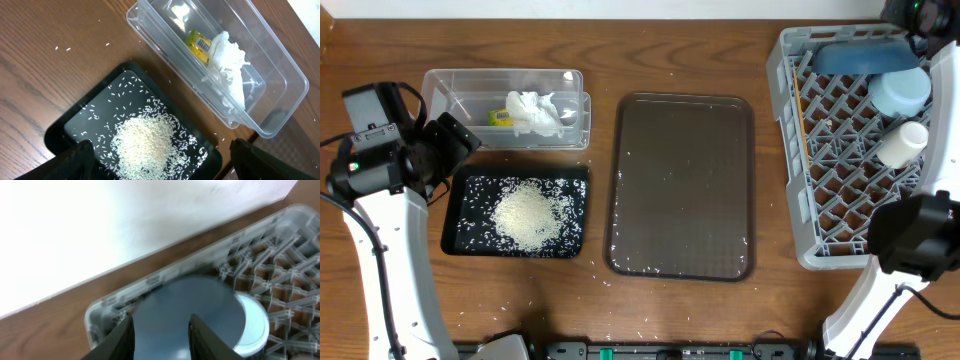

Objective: Sort waste into correct bins and load items into the dishwasher rack
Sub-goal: 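Carry the blue plate into the grey rack and stand it upright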

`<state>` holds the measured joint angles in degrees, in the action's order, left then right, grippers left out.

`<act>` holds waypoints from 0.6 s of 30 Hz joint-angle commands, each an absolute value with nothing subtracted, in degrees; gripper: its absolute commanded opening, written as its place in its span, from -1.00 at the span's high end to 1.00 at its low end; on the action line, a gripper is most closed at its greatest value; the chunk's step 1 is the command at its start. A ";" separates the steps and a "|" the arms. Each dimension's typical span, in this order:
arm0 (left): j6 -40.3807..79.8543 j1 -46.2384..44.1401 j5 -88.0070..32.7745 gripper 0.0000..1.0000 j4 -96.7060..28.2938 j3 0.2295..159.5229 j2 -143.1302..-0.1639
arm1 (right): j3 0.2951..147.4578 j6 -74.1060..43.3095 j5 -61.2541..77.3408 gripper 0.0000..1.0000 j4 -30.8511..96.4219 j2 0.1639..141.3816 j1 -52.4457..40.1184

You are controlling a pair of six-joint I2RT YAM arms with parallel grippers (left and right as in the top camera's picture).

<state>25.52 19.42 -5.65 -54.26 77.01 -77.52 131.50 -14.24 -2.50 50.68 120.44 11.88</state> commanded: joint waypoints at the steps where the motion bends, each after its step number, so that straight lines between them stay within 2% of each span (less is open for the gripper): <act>1: 25.80 19.70 -5.39 -0.79 -54.61 77.45 -77.49 | 131.46 -16.08 -7.44 0.31 46.13 125.47 11.92; 9: 25.80 19.70 -5.39 -0.79 -54.61 77.45 -77.49 | 131.46 -16.05 -7.03 0.24 42.48 132.62 11.35; 18: 25.80 19.70 -5.39 -0.79 -54.61 77.45 -77.49 | 131.48 -16.05 -6.59 0.26 54.70 131.66 10.72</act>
<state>25.52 19.42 -5.65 -54.28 77.01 -77.52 131.39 -15.09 -6.13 51.40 133.97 11.73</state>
